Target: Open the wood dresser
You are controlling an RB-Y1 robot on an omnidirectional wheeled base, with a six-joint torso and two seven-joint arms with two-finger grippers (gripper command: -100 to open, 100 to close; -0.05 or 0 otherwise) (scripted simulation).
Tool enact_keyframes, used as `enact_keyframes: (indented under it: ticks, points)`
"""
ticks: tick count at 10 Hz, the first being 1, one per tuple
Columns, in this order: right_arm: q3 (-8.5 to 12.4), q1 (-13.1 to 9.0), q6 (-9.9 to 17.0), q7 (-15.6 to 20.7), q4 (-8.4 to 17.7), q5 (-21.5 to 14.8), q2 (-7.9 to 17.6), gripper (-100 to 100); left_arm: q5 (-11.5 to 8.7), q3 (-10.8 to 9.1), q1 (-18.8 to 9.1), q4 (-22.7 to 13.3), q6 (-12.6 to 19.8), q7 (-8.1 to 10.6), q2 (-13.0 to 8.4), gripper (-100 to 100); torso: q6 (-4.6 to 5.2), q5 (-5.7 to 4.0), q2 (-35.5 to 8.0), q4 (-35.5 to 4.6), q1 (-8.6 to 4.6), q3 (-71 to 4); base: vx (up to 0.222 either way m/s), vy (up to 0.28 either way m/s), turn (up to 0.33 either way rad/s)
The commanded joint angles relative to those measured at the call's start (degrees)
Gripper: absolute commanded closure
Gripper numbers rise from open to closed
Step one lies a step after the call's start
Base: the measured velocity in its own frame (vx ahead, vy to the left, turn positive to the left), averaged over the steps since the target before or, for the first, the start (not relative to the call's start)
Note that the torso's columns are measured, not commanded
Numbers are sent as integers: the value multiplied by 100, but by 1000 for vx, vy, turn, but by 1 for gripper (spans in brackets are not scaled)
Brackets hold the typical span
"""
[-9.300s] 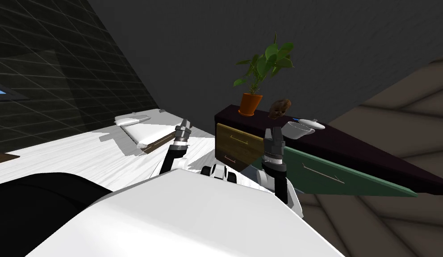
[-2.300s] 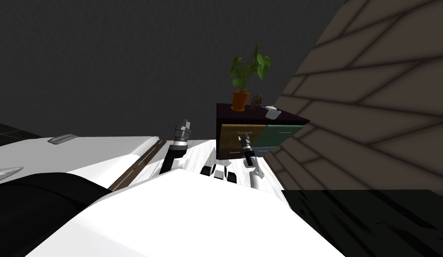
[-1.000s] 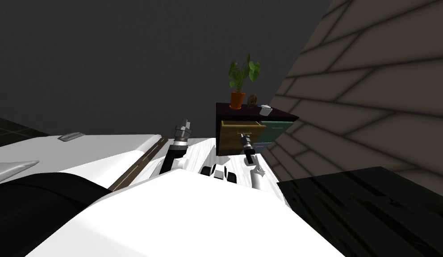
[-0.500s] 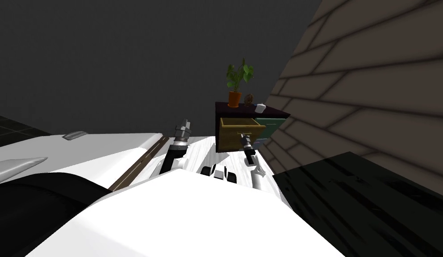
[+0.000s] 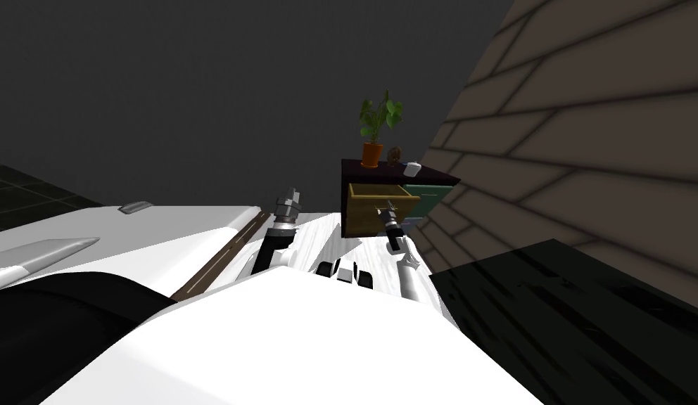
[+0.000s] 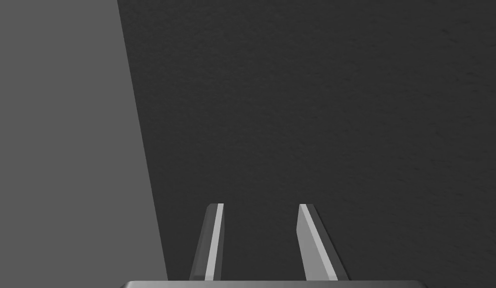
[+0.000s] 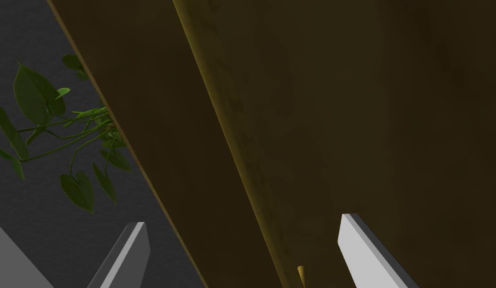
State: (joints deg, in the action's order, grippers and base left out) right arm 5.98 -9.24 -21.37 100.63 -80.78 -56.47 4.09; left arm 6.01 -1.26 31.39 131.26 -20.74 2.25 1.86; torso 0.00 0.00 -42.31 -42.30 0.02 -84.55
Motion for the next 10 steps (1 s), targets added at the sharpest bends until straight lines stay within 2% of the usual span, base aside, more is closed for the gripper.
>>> enact_keyframes:
  ticks: [1,3,4,5,10]
  points:
    - [-153,-239,386,-317,-48,-85,187,-100,0,0,0,0,0,0,0,0,-1,1,1,0,2,-1,-58,-5,35]
    - [-235,-425,626,-510,-43,-133,317,-100,0,0,0,0,0,0,0,0,0,-1,3,2,-3,-2,-55,-13,45]
    - [-210,-370,539,-456,-23,-114,294,-100,0,0,0,0,0,0,0,0,4,1,1,-7,-6,-2,-22,-7,13]
    - [-215,-377,559,-474,-16,-116,299,0,0,0,1,0,0,0,0,0,6,1,2,-6,-3,-1,0,0,0]
    - [-219,-370,557,-472,-11,-117,296,0,0,0,1,0,0,0,0,0,0,0,2,1,-2,-2,0,0,0]
